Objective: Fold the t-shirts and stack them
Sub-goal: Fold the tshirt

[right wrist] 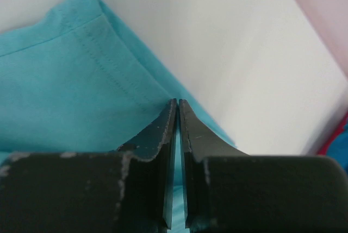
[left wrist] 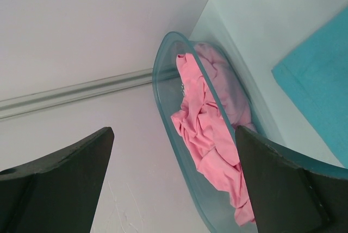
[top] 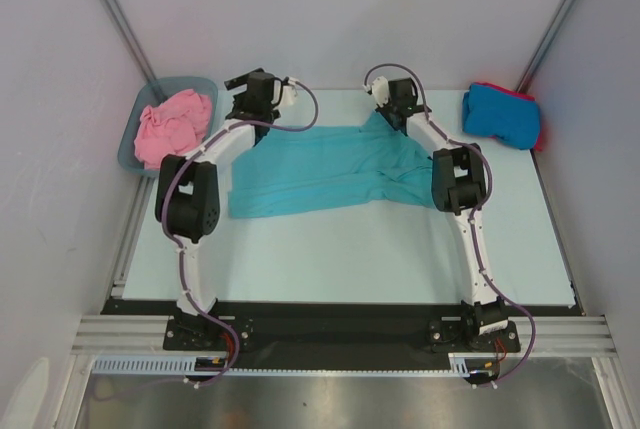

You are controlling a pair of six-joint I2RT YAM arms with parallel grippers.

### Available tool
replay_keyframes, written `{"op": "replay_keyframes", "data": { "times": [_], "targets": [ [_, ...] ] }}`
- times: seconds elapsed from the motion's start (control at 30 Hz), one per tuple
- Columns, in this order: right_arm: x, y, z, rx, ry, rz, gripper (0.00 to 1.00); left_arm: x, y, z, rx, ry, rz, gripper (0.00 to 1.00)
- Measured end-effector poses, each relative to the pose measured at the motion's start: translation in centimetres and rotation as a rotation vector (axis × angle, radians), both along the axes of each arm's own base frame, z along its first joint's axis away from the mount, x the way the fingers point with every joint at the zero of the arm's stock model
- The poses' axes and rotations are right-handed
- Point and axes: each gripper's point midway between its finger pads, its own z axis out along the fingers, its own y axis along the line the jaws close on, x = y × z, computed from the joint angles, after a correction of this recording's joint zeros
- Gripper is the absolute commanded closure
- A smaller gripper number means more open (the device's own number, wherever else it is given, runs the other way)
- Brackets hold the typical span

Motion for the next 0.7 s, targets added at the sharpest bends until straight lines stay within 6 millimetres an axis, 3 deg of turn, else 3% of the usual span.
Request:
{"op": "replay_keyframes", "data": {
  "times": [0.27,0.6,0.67,0.7],
  "targets": [
    [2.1,-0.4,-0.1,-0.147,-0.093,0.072,0.90,-1.8,0.1,1.1,0.002,-0.006,0.006,0.00],
    [3.9,1.2,0.2,-0.217,-0.172,0.132,0.90,-2.7,0.2,1.6,0.005,-0.010,0.006,0.00],
    [3.6,1.8,0.2,-0.191,-0.150,0.132,0.84,-2.9,0.2,1.4,0.007,-0.003,0.006,0.00],
    [3.3,2.0,0.3,-0.175,-0.135,0.133,0.72,-2.9,0.2,1.3,0.008,-0.001,0.006,0.00]
  ]
}}
